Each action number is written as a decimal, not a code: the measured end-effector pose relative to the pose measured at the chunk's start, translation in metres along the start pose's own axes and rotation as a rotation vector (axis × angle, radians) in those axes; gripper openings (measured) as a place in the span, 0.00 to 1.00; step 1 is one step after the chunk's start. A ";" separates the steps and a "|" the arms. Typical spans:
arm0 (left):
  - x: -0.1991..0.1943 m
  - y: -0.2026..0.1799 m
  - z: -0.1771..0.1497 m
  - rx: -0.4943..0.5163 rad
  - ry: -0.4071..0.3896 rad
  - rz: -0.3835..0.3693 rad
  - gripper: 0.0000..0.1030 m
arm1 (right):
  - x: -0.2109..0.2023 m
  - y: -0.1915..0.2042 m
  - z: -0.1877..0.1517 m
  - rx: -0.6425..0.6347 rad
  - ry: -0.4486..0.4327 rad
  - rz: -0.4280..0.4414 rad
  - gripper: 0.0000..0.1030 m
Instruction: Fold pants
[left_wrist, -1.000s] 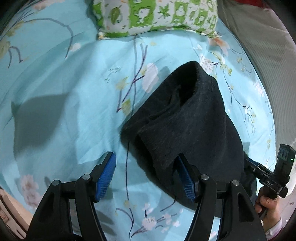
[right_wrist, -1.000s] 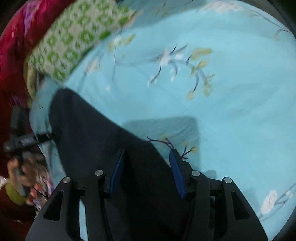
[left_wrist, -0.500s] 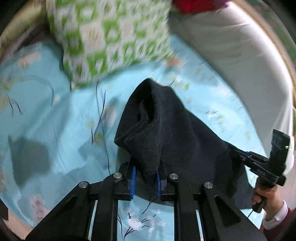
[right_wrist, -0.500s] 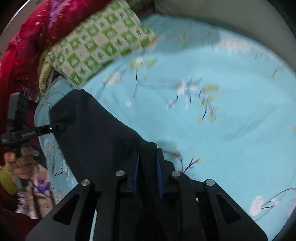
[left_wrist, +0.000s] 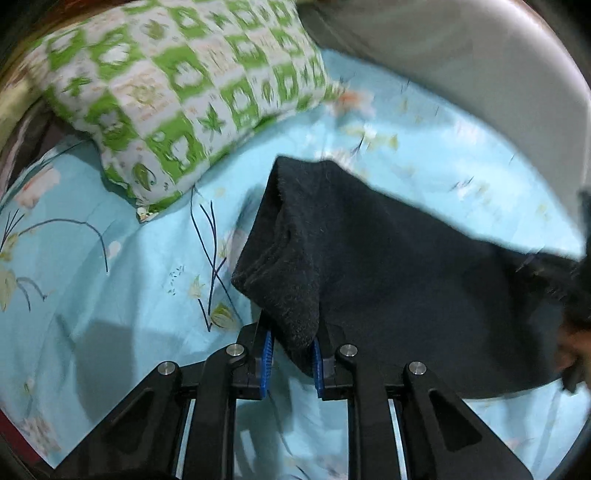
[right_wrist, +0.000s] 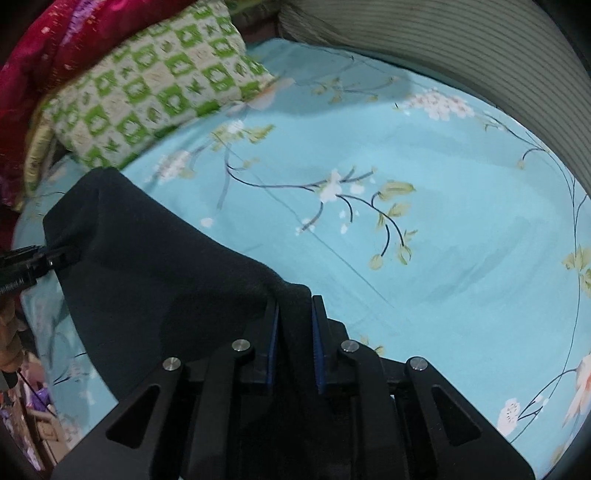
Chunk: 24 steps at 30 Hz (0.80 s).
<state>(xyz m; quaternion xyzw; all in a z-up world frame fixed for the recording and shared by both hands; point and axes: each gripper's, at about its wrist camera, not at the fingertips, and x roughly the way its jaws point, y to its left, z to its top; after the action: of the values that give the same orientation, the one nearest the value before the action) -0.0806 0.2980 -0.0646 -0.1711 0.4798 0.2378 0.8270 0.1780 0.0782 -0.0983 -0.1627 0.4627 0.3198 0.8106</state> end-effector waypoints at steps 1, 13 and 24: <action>0.010 -0.005 0.000 0.032 0.015 0.039 0.19 | 0.002 0.000 -0.001 0.006 0.001 -0.004 0.19; -0.047 -0.030 0.017 0.131 -0.064 0.087 0.48 | -0.087 -0.052 -0.073 0.354 -0.101 0.062 0.47; -0.027 -0.170 0.032 0.376 0.045 -0.230 0.52 | -0.161 -0.103 -0.209 0.726 -0.170 -0.030 0.48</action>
<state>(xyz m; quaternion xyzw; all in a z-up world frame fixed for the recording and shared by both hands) 0.0251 0.1673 -0.0162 -0.0730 0.5114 0.0443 0.8551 0.0527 -0.1749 -0.0725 0.1559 0.4747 0.1352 0.8556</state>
